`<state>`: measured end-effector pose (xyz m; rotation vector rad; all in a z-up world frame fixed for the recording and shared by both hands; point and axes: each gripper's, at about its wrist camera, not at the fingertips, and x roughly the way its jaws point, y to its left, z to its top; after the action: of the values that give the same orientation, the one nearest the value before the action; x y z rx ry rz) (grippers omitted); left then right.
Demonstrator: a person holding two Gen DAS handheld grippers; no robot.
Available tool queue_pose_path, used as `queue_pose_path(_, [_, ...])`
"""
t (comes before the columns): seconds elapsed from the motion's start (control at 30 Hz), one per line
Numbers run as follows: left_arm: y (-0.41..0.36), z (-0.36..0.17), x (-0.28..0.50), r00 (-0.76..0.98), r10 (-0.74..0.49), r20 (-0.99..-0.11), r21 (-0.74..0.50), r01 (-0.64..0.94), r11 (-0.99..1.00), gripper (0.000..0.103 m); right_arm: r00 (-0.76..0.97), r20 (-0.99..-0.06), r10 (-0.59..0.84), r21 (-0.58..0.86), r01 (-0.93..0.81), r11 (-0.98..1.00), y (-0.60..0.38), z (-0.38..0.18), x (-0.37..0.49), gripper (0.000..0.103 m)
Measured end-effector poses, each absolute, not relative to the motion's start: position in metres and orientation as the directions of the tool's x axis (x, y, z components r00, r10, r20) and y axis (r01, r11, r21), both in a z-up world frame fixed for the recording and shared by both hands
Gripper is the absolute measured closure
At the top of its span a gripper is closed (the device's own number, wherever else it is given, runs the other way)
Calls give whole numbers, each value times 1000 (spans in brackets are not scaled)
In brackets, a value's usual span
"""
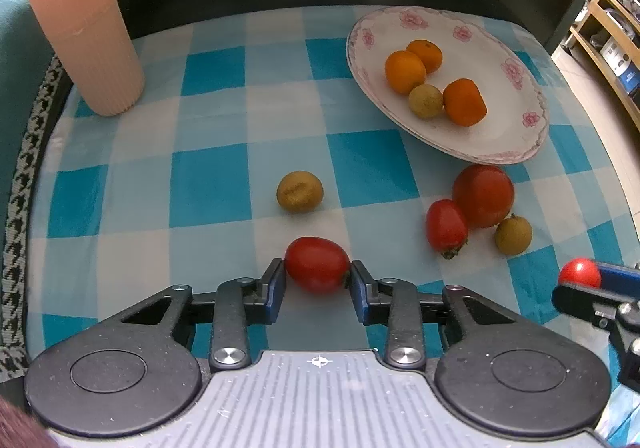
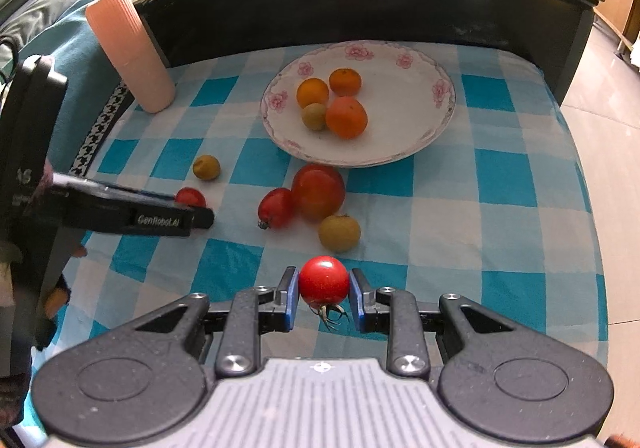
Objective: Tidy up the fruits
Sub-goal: 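Carry both tomatoes over the plate and open the left gripper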
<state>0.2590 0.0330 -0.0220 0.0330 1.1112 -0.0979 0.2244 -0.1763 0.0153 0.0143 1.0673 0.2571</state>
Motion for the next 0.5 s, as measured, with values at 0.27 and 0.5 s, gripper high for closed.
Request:
queue_pose_path(0.27, [33,-7,254,474,-106,-874,-59,113,992,61,500,-838,218,141,-188,972,-177,26,230,63])
queue_pose_path(0.5, [19,14,262,505,-153,-850,-96,137,986,61,539,-816,210,149,-155,977,-183,38,251,63])
